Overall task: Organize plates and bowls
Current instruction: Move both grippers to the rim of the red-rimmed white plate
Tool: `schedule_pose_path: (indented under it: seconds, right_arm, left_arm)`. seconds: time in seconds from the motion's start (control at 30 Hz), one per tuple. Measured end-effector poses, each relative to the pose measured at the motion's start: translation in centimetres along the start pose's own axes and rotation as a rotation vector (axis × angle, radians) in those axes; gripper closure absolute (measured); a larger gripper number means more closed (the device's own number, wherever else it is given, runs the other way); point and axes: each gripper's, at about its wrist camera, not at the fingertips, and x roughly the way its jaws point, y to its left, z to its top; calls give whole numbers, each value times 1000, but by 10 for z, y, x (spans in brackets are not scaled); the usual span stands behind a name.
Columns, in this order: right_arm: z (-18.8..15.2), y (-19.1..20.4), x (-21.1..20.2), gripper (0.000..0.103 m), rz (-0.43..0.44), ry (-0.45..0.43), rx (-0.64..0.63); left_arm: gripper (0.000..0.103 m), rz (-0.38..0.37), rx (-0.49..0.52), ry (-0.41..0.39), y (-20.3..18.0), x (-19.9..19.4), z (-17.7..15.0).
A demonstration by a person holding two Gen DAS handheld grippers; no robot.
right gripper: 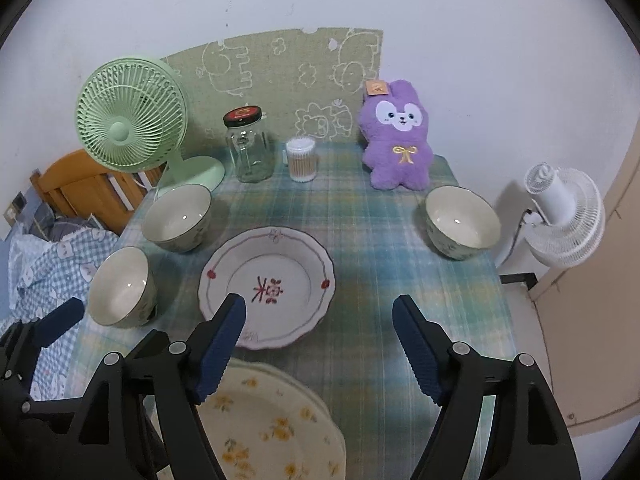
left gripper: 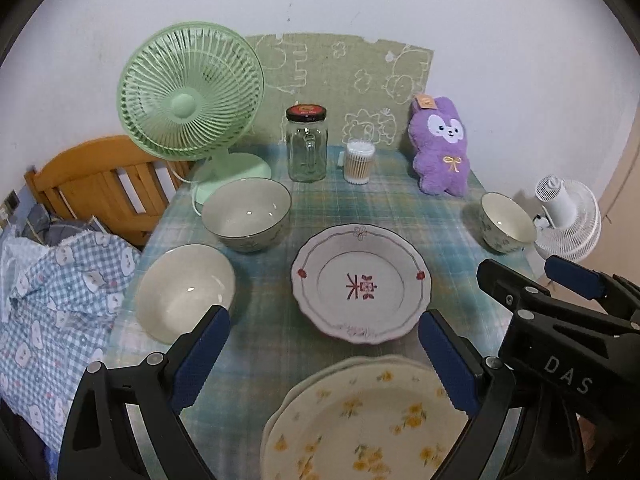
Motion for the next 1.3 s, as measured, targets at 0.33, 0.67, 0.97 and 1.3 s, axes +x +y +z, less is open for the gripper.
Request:
schedule_pose_path:
  seconds: [0.33, 0.67, 0.97, 1.3]
  right_arm:
    - [30, -8, 57, 25, 27, 6, -63]
    - [42, -13, 121, 25, 88, 64, -93]
    - [36, -9, 170, 25, 132, 136, -122]
    - [34, -5, 203, 29, 153, 195, -119]
  left_arm:
    - [11, 75, -38, 28, -11, 54, 24]
    - [21, 142, -98, 71, -11, 105, 28]
    - [30, 202, -149, 149, -2, 152, 19]
    - [48, 213, -184, 251, 6, 186, 7]
